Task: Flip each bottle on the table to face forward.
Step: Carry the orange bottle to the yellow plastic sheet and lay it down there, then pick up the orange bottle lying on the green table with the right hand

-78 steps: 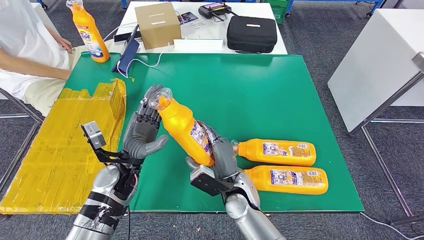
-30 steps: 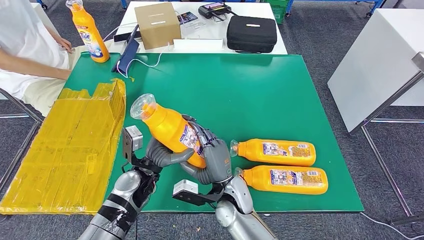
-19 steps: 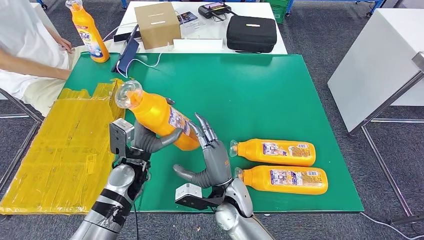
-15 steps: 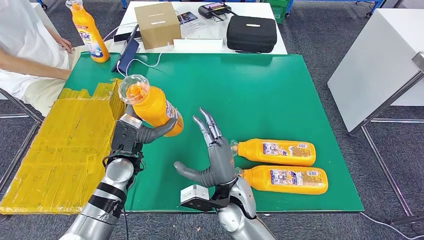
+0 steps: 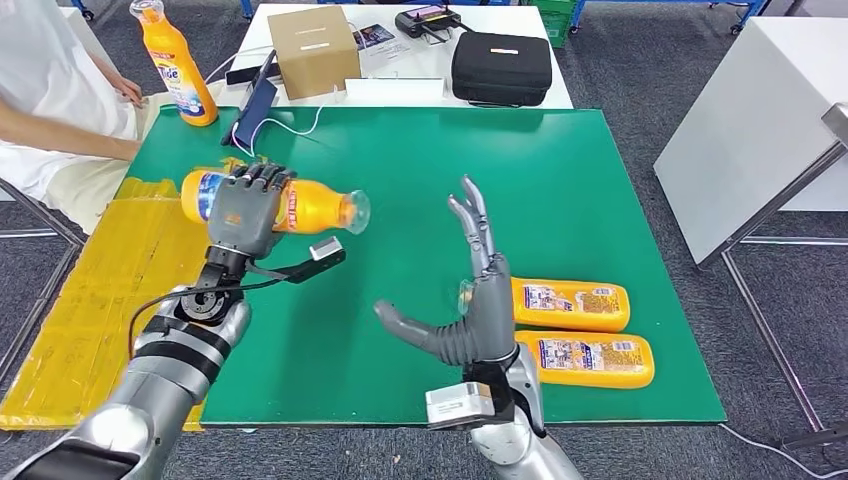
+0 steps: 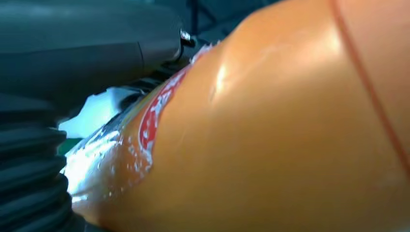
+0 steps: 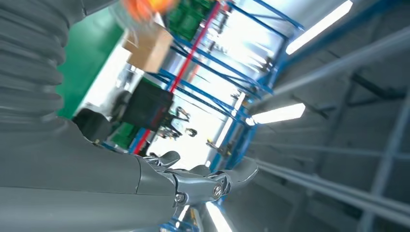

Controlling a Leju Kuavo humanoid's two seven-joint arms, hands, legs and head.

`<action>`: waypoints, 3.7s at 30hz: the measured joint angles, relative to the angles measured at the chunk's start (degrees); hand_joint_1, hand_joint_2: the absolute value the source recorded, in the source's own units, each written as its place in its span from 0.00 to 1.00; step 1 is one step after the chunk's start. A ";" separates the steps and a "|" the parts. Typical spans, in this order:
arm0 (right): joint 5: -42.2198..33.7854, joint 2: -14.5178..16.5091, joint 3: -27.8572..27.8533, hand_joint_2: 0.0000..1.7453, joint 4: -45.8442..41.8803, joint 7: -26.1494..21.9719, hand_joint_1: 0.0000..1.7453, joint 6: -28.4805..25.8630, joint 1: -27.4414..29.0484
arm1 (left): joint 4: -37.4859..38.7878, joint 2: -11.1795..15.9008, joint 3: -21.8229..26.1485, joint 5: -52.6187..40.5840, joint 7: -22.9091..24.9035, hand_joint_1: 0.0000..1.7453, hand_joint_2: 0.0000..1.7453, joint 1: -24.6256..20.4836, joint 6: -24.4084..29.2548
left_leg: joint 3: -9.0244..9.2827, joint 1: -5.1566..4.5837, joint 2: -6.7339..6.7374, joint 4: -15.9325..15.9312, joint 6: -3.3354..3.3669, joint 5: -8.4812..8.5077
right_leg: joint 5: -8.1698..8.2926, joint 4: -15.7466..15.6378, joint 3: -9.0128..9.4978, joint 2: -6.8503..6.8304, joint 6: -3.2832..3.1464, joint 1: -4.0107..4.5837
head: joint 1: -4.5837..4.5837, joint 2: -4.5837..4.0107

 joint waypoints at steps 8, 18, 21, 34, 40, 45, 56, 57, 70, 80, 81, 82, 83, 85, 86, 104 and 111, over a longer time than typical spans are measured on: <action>-2.99 -2.15 -2.20 1.00 -3.04 -0.89 0.00 0.19 0.81 | 7.80 7.16 -0.17 2.59 1.42 1.00 1.00 1.35 0.09 | -0.06 0.02 0.00 -0.01 -0.03 -0.02 | -0.06 0.01 -0.06 0.08 -0.05 0.01 | 0.01 0.00; -3.50 -3.05 -3.29 1.00 -3.52 -1.08 0.00 0.27 1.30 | 9.90 9.69 2.77 4.84 -2.17 0.70 1.00 4.56 0.12 | -0.07 0.01 -0.03 -0.01 -0.03 -0.02 | -0.06 -0.01 -0.06 0.07 -0.05 -0.01 | 0.01 0.00; -3.51 -3.06 -3.30 1.00 -3.47 -1.08 0.00 0.56 1.29 | 9.94 9.37 4.42 6.92 -5.11 0.00 1.00 5.69 0.15 | -0.07 0.01 -0.03 -0.01 -0.03 -0.02 | -0.06 0.00 -0.06 0.07 -0.05 0.00 | 0.01 0.00; -3.56 -3.05 -3.30 1.00 -2.87 -0.94 0.00 1.20 1.22 | 10.49 7.26 7.72 7.13 -7.88 0.00 1.00 6.83 0.30 | -0.07 0.01 -0.03 -0.01 -0.03 -0.02 | -0.06 0.00 -0.05 0.07 -0.05 0.00 | 0.00 0.00; -3.54 -2.88 -3.30 1.00 -1.92 -0.43 0.00 2.18 0.83 | 15.11 5.70 7.68 4.77 -6.95 0.00 1.00 5.67 -0.43 | -0.06 0.01 -0.04 -0.01 -0.03 -0.02 | -0.05 0.00 -0.03 0.07 -0.04 0.00 | 0.01 0.00; -2.99 -2.72 -3.30 1.00 -1.20 0.29 0.00 3.11 0.31 | 19.49 4.53 8.12 5.83 -7.31 0.00 1.00 3.29 -6.14 | 0.05 0.01 -0.17 -0.01 -0.03 -0.03 | -0.07 -0.01 0.12 -0.07 -0.05 0.00 | 0.00 0.00; -2.42 -2.56 -3.32 1.00 -0.61 0.86 0.00 3.27 0.21 | 22.20 2.97 10.94 10.49 -11.61 0.00 1.00 1.78 -8.37 | 0.31 0.01 -0.22 -0.03 -0.09 -0.02 | -0.09 0.00 0.36 -0.10 -0.07 -0.01 | 0.00 0.00; -2.39 -2.56 -3.33 1.00 -0.60 0.86 0.00 3.27 0.21 | 22.24 2.86 11.30 11.68 -12.71 0.00 1.00 1.78 -8.48 | 0.32 0.01 -0.22 -0.03 -0.09 -0.02 | -0.09 0.00 0.37 -0.11 -0.07 -0.01 | -0.01 0.00; 0.01 -2.19 -5.07 1.00 -0.45 0.87 0.00 3.52 1.05 | 4.15 -2.54 18.45 57.78 -38.50 0.00 1.00 10.06 -25.54 | 0.17 -0.01 -0.45 -0.01 -0.06 0.02 | -0.07 0.00 0.26 -0.33 -0.04 -0.03 | 0.01 0.00; 7.63 -2.11 -7.42 1.00 -0.45 1.87 0.00 -1.65 1.87 | -22.53 -5.46 20.39 82.02 -40.57 0.00 1.00 19.14 -33.33 | 0.10 0.02 -0.43 -0.02 -0.10 -0.03 | -0.12 0.00 0.15 -0.30 -0.09 0.00 | -0.01 0.00; 7.85 -2.11 -7.59 1.00 -0.45 1.96 0.00 -1.82 1.92 | -23.87 -5.64 20.46 82.19 -40.56 0.00 1.00 19.62 -33.44 | 0.10 0.02 -0.43 -0.02 -0.10 -0.03 | -0.12 0.00 0.15 -0.30 -0.09 0.00 | 0.00 0.00; 7.97 -2.11 -7.73 1.00 -0.45 2.02 0.00 -1.91 1.95 | -25.00 -5.80 20.53 82.30 -40.56 0.00 1.00 20.03 -33.53 | 0.10 0.02 -0.43 -0.02 -0.10 -0.03 | -0.12 0.00 0.14 -0.30 -0.10 0.00 | -0.01 0.00; 8.16 -2.12 -7.83 1.00 -0.45 2.15 0.00 -1.97 1.97 | -25.95 -5.93 20.58 82.46 -40.55 0.00 1.00 20.36 -33.65 | 0.10 0.02 -0.43 -0.02 -0.10 -0.03 | -0.12 -0.01 0.14 -0.30 -0.09 0.00 | 0.00 0.00; 9.97 -2.20 -8.01 1.00 -0.41 3.53 0.00 -1.97 1.98 | -27.47 -6.14 20.65 83.31 -40.51 0.00 1.00 20.95 -34.31 | 0.10 0.01 -0.43 -0.02 -0.10 -0.03 | -0.12 -0.01 0.16 -0.30 -0.09 -0.01 | -0.01 0.00; 12.16 -2.38 -8.11 1.00 -0.32 5.24 0.00 -1.76 1.98 | -28.16 -6.22 20.67 83.86 -40.37 0.00 1.00 21.36 -34.84 | 0.10 0.01 -0.43 -0.02 -0.10 -0.03 | -0.12 -0.01 0.16 -0.30 -0.09 -0.01 | -0.01 0.00; 28.19 -22.62 -16.82 1.00 13.25 19.10 0.00 20.76 0.86 | -34.72 -8.58 16.13 86.03 -36.38 0.00 1.00 29.66 -43.15 | -0.03 -0.09 -0.54 0.02 -0.05 -0.05 | -0.07 -0.05 0.12 -0.35 -0.01 -0.05 | -0.02 0.00; 29.91 -24.64 -17.85 1.00 16.52 20.01 0.00 21.11 -0.73 | -34.33 -9.06 14.50 86.29 -36.14 0.00 1.00 29.64 -43.32 | -0.03 -0.04 -0.48 0.01 -0.05 -0.05 | -0.07 -0.04 0.10 -0.34 -0.01 -0.02 | -0.03 0.00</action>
